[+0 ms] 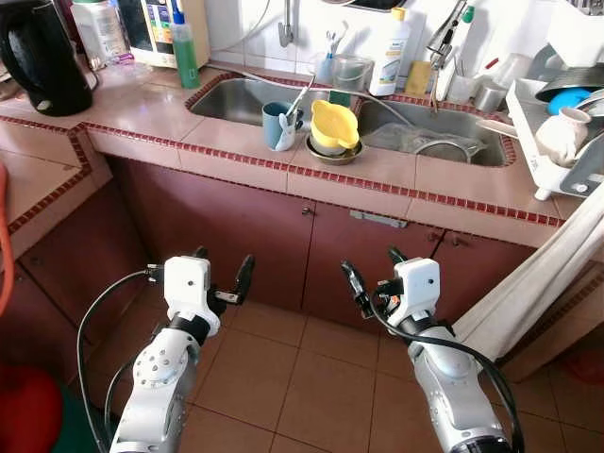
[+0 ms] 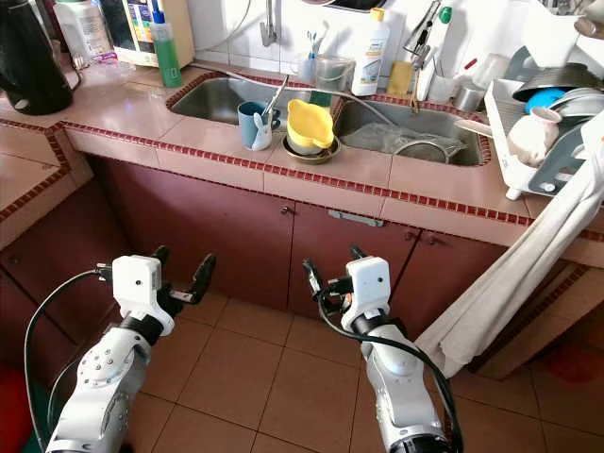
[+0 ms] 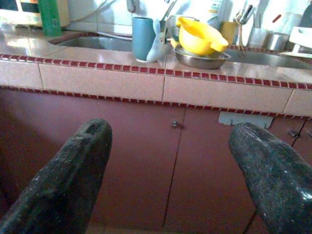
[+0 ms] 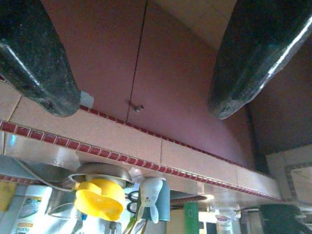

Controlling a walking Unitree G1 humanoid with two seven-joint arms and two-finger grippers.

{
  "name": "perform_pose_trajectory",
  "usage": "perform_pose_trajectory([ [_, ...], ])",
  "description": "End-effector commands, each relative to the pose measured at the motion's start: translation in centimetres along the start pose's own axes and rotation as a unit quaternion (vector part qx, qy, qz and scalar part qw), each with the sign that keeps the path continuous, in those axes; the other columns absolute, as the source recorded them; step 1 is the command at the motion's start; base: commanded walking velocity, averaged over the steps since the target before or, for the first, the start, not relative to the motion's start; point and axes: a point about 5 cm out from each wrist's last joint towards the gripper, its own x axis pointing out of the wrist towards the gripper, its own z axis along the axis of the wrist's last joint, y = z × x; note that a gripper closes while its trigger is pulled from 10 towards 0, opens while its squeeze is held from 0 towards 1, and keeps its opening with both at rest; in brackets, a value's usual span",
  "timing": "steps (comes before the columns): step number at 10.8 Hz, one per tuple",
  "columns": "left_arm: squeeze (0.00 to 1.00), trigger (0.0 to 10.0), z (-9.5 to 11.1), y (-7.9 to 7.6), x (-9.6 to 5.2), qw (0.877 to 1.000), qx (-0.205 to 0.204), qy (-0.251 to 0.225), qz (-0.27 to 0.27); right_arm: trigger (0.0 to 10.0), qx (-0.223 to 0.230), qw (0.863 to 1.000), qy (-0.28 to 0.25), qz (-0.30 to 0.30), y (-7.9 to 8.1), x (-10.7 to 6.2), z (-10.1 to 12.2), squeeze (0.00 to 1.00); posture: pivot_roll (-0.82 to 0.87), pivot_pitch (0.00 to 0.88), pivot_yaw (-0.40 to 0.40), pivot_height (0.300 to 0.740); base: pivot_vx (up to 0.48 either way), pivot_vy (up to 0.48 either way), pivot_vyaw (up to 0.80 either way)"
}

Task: Kitchen organization

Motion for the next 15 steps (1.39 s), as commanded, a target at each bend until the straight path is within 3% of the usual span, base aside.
perform_pose_trajectory([
  [1, 0.0, 10.0, 0.42, -0.25, 0.08, 1.0, 0.003, -0.006, -0.008, 10.0, -0.005, 1.0, -0.004, 0.002, -0.18, -0.04, 0.37, 0.0, -0.08, 0.02, -0.032, 0.74, 0.259, 0.0, 0.0],
  [15, 0.0, 10.0, 0.45, -0.65, 0.64, 1.0, 0.002, -0.008, -0.019, 10.0, -0.013, 1.0, -0.002, 0.007, -0.19, 0.07, 0.38, 0.0, -0.09, 0.0, -0.033, 0.74, 0.279, 0.0, 0.0],
])
